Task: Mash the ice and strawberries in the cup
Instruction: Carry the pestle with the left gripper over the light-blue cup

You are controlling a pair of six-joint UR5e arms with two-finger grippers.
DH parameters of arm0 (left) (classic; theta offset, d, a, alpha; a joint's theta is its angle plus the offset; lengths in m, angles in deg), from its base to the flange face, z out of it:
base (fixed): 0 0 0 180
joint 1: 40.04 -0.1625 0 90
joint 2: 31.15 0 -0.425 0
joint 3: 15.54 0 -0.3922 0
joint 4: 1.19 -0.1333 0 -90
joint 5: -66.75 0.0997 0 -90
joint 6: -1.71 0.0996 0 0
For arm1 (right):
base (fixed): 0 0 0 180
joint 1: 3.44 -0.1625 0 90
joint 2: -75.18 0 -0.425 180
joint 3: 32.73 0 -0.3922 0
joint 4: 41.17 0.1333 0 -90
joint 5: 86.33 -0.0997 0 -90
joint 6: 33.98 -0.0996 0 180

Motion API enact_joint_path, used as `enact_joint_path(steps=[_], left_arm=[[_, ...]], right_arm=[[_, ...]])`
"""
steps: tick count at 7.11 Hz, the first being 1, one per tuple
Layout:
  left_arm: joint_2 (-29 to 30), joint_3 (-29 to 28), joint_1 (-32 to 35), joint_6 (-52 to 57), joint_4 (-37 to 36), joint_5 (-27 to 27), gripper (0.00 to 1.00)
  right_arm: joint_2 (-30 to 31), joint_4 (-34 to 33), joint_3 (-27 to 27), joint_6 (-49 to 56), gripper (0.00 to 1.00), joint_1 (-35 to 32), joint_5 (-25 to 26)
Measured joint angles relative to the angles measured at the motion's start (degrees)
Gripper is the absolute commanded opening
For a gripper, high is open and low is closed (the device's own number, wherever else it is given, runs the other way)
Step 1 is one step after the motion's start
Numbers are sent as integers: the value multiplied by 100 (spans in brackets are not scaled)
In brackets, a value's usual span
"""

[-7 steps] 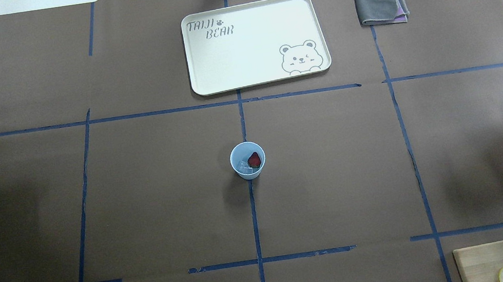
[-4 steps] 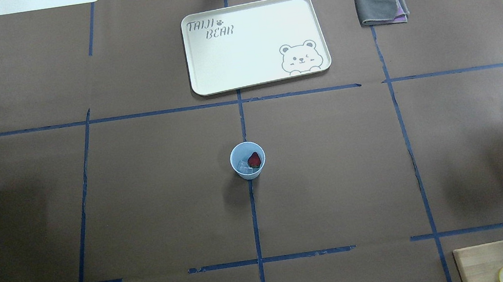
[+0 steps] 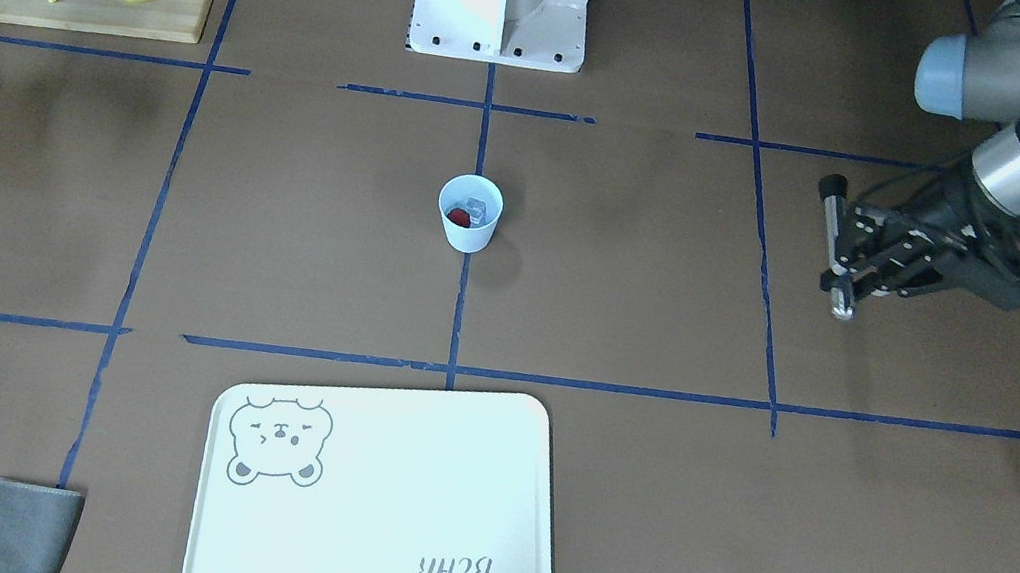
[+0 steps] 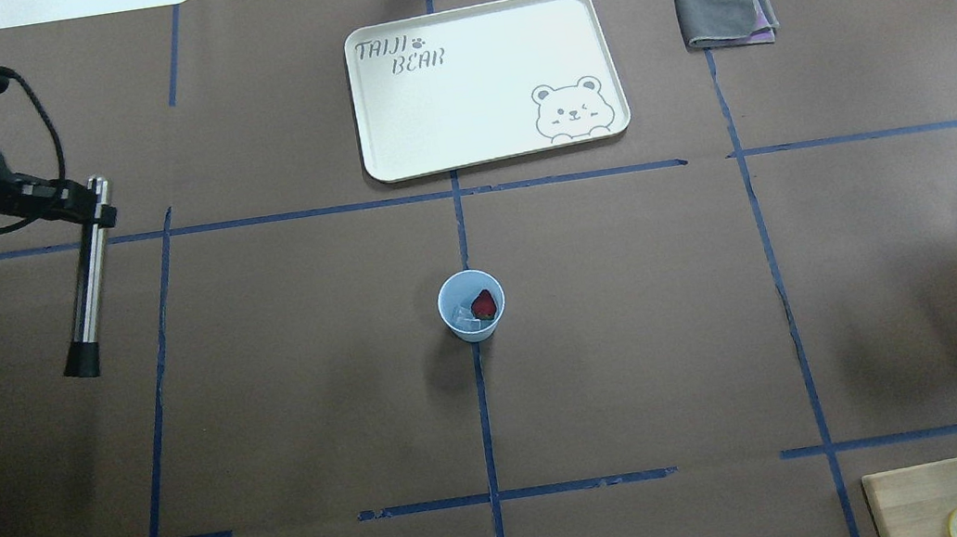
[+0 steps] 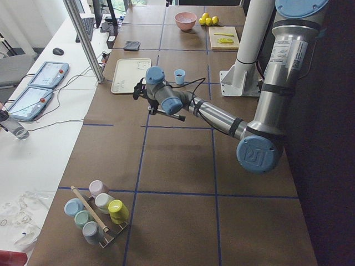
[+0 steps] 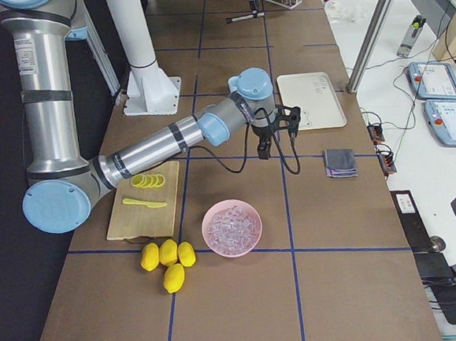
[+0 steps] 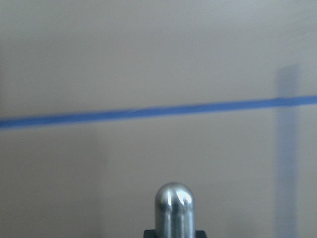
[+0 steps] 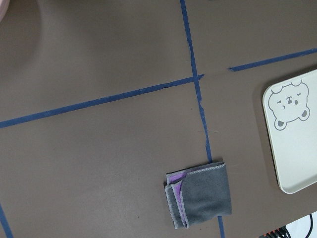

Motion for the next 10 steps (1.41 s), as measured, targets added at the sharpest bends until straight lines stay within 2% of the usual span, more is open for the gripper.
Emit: enact_joint_path(steps=[2, 3, 5, 6, 8, 10], left_arm=[[935, 347, -1198, 37, -3, 1422, 0], [1336, 383, -1810, 264, 9, 2443, 0], [1777, 356, -2892, 661, 360, 4706, 0], [1836, 285, -3158, 721, 771, 5322, 0], [2029, -81, -3298, 749, 1748, 5773, 0], [2222, -861, -3311, 976, 2856, 5957, 0]], right_arm=[[-13, 0, 8, -1, 100, 0, 17], [-27, 0, 11, 1, 100, 0, 25], [-100, 0, 20, -3, 100, 0, 35], [-129, 0, 27, -5, 100, 0, 37], [-156, 0, 61, -8, 100, 0, 38], [-155, 0, 113, -13, 100, 0, 39]])
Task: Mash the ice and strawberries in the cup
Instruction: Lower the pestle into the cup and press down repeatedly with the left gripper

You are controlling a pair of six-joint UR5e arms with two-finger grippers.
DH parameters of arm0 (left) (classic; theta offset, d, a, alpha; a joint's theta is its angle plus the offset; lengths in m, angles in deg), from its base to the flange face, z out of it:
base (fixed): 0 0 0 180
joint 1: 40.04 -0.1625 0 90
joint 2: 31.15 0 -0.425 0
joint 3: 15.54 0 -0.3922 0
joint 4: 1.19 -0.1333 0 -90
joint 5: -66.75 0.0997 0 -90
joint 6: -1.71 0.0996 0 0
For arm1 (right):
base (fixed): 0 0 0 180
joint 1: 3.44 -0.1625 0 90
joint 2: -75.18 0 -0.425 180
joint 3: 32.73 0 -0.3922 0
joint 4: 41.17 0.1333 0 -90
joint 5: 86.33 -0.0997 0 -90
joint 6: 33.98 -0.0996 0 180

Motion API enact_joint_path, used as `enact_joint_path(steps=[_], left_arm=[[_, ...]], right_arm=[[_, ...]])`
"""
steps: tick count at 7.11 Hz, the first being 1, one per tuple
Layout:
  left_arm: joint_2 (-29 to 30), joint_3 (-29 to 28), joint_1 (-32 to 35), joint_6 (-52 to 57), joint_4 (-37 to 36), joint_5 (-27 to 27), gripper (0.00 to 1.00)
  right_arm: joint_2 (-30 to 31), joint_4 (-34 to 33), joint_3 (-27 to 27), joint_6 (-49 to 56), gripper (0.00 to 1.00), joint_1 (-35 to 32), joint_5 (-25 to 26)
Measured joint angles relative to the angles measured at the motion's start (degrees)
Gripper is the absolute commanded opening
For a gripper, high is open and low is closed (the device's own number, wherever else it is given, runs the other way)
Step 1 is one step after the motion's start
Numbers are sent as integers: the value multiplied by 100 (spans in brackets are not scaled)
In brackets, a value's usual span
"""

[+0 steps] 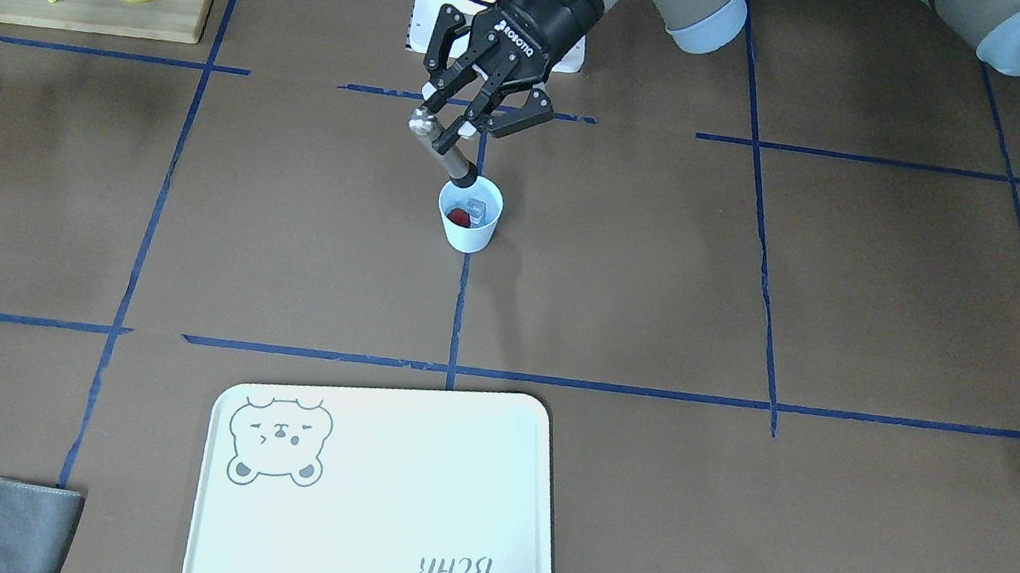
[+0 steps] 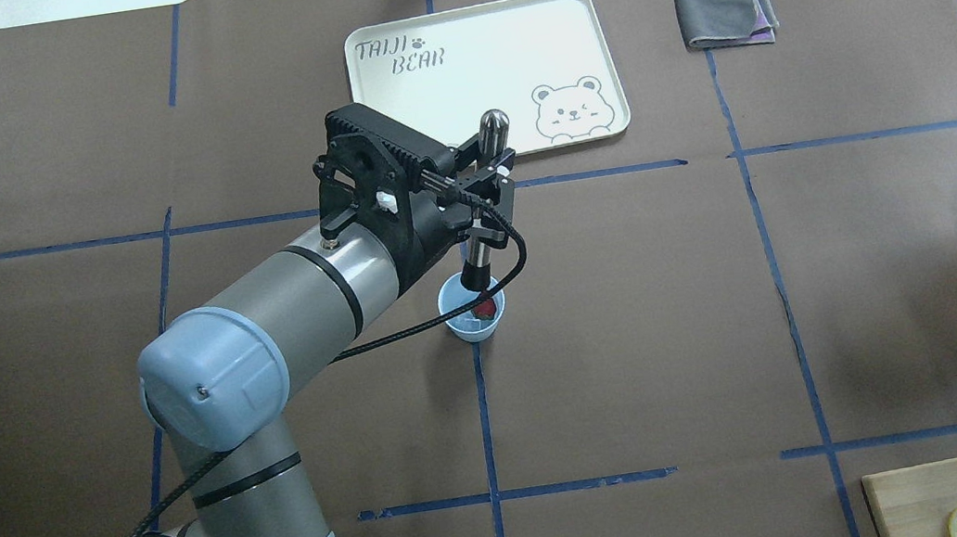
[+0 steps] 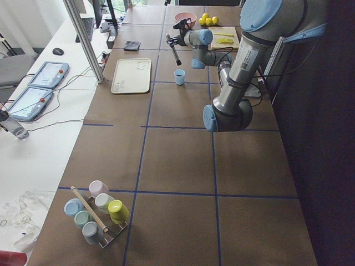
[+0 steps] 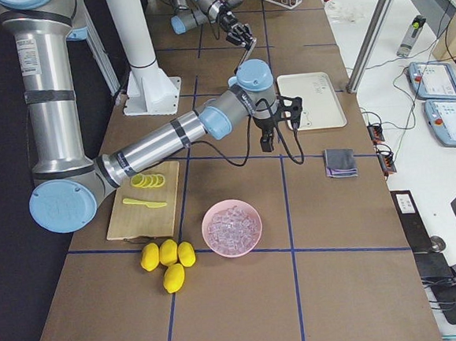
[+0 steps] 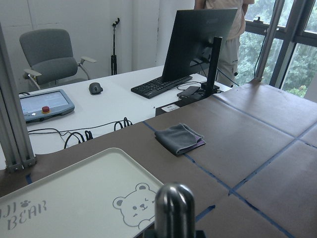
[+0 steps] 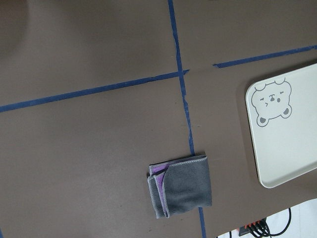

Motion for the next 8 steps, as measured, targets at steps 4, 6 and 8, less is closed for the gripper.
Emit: enact_joint_path(steps=[4, 6, 8], left_arm=[[-112, -256, -15, 359, 266, 37, 0], [-225, -266, -107, 364, 268, 33, 0], [-245, -268, -249, 365, 269, 39, 0]], right_arm=[[3, -16, 5, 7, 100, -66, -6], [3, -35, 0, 15, 100, -161, -12], [3, -43, -1, 11, 100, -173, -17]])
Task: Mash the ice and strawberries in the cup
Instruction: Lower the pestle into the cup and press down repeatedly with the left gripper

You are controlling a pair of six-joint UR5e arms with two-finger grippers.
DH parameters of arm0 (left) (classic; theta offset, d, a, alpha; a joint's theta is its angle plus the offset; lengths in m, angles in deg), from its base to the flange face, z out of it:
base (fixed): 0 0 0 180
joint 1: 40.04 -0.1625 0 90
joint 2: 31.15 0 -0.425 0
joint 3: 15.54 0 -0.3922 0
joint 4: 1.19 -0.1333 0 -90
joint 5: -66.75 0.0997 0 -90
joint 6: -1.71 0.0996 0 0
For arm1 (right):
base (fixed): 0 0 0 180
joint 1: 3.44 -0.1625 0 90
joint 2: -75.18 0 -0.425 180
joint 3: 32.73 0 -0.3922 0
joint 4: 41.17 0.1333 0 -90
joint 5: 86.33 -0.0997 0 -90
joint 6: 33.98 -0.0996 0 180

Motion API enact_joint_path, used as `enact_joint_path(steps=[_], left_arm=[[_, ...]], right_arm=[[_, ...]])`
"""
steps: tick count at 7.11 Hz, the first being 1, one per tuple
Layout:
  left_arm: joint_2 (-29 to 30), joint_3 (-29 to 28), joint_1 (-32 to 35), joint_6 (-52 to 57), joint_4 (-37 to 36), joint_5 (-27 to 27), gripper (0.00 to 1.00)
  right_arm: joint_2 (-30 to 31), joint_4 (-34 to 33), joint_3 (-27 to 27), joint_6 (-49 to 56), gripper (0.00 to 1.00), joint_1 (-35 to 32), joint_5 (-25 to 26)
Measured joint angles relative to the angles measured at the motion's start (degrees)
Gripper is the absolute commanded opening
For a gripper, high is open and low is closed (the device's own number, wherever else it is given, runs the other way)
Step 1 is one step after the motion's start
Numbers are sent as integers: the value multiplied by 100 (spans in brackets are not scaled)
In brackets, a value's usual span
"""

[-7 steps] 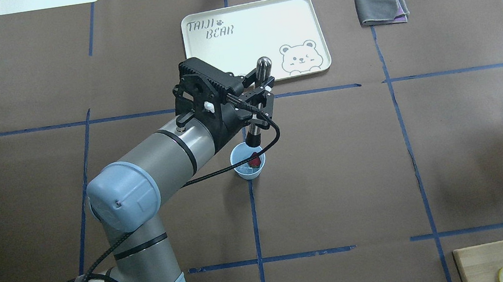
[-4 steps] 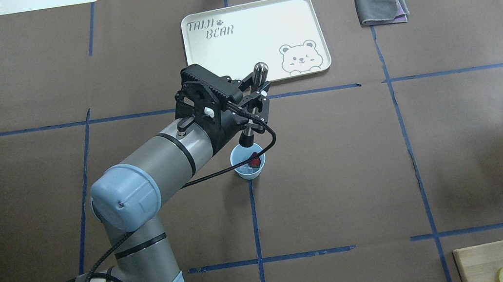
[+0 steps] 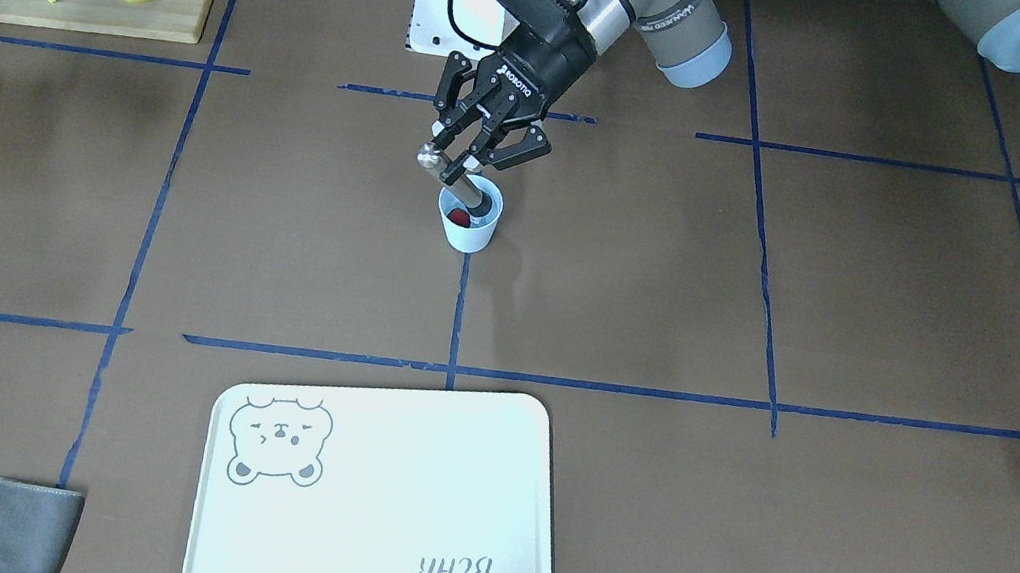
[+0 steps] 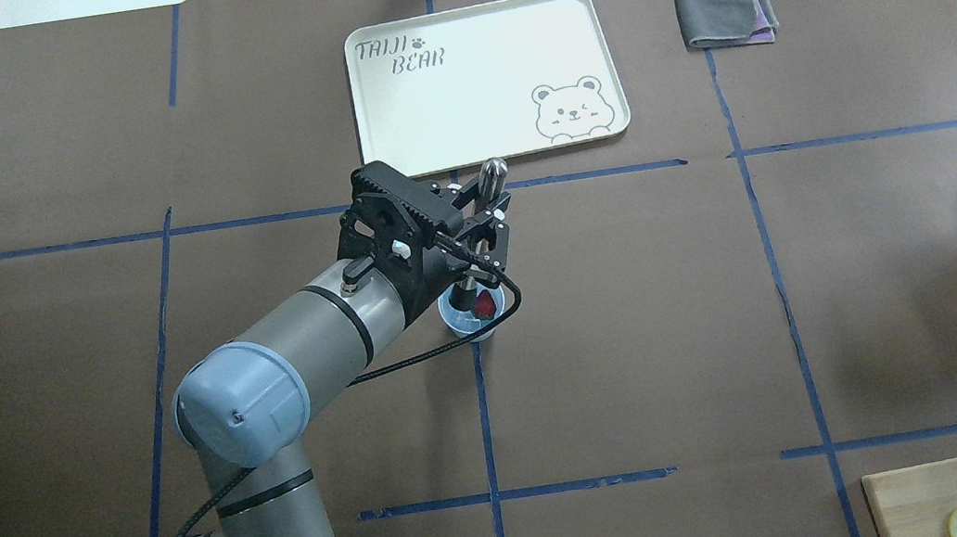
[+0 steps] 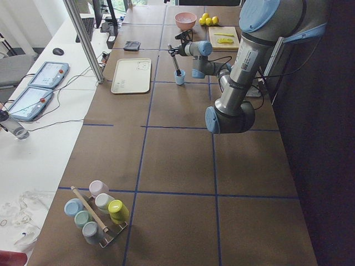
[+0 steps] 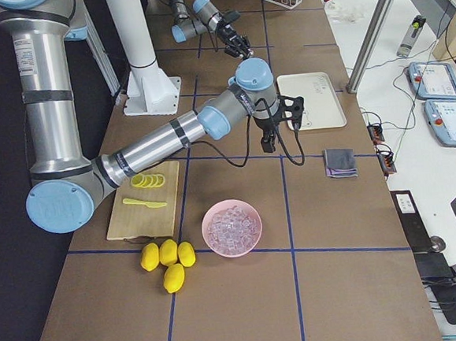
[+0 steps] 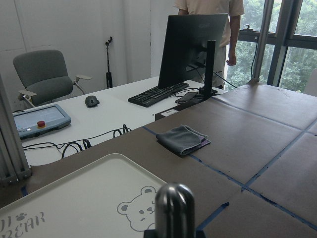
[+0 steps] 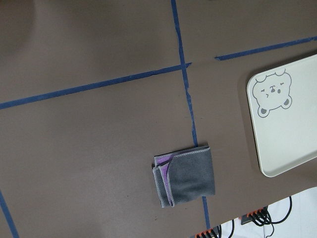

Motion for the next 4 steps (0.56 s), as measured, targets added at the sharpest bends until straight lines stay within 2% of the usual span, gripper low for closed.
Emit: enact_joint_path(steps=[4], left_arm=[[78, -248, -105, -8, 101, 7, 0]], right_arm=[[22, -1, -6, -2, 100, -3, 8]])
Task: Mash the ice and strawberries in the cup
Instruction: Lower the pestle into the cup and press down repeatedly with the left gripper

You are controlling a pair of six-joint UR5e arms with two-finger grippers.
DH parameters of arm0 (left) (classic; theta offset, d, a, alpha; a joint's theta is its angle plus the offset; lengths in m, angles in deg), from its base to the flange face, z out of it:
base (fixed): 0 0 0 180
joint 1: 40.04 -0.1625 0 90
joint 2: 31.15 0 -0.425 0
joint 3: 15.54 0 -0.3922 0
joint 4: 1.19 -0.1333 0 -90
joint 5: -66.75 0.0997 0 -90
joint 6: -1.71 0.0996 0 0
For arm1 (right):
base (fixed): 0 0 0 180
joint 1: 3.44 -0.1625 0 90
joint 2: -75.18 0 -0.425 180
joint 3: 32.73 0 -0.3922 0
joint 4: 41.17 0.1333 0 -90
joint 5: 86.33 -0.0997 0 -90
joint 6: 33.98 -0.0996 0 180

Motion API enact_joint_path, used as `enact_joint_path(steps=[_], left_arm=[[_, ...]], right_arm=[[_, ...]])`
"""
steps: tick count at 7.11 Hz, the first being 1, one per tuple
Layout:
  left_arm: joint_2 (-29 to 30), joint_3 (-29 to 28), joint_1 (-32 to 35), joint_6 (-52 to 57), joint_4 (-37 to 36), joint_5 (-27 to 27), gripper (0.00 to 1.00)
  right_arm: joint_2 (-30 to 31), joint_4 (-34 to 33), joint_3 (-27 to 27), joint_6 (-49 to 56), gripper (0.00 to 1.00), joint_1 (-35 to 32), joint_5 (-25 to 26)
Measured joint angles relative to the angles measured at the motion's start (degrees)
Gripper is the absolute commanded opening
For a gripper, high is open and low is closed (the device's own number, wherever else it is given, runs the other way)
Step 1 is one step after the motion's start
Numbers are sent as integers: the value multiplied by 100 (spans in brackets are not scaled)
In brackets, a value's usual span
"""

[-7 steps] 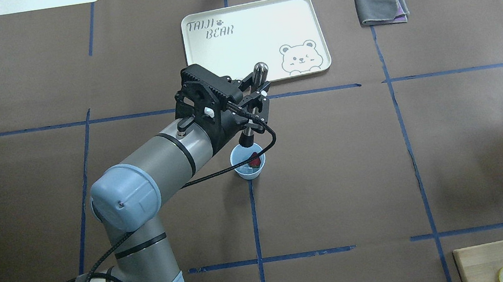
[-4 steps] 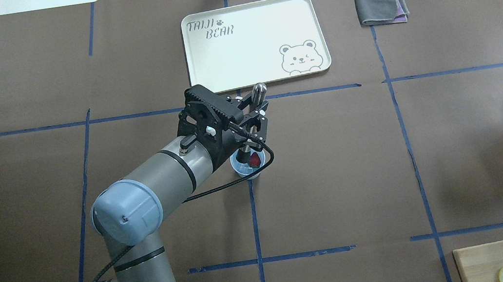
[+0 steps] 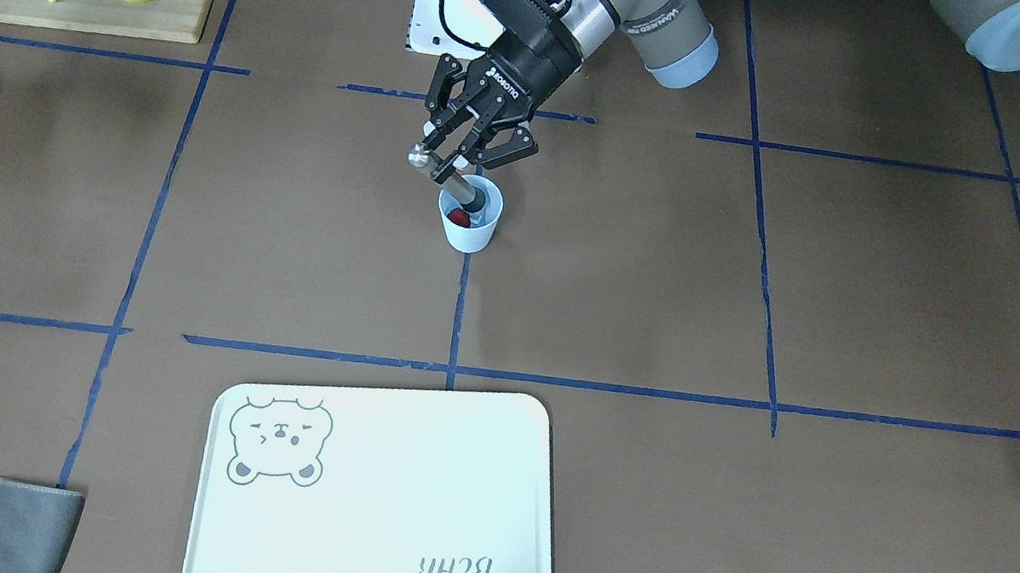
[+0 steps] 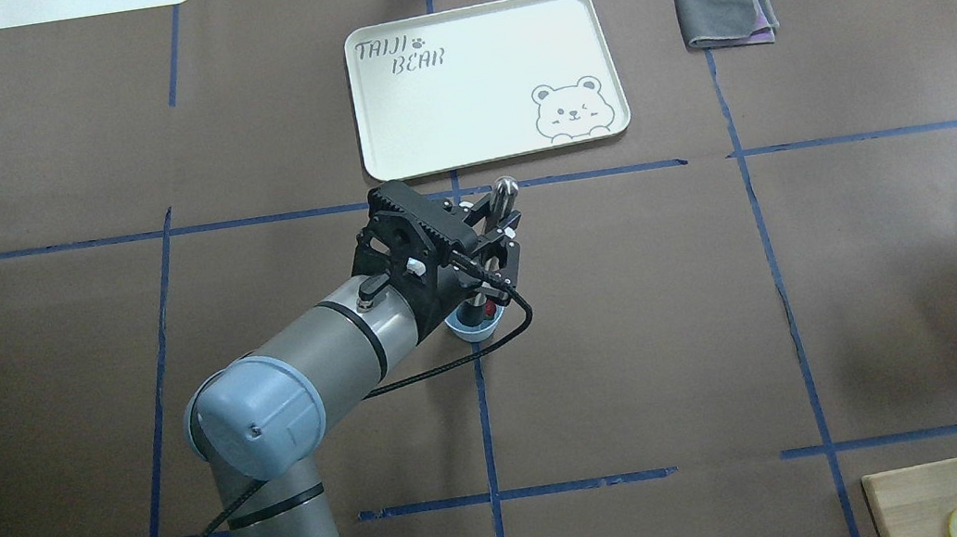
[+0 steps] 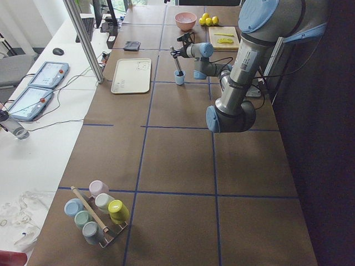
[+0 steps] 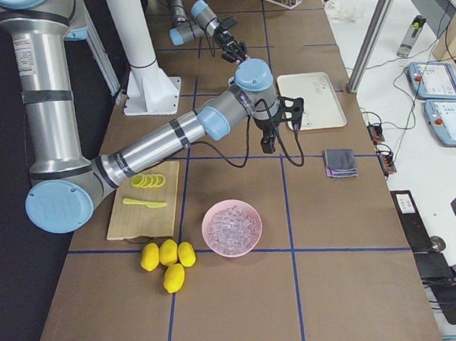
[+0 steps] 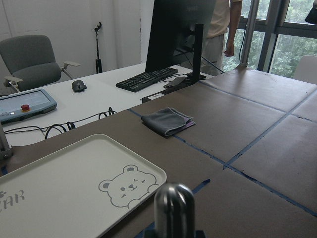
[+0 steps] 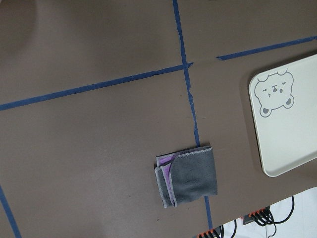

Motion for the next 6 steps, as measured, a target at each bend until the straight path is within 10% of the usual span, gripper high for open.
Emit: enact_joint_path(steps=[6], left_arm=[[145, 283, 63, 208, 3, -42, 0]], right_arm=[[-6, 0, 19, -1, 100, 0, -19]])
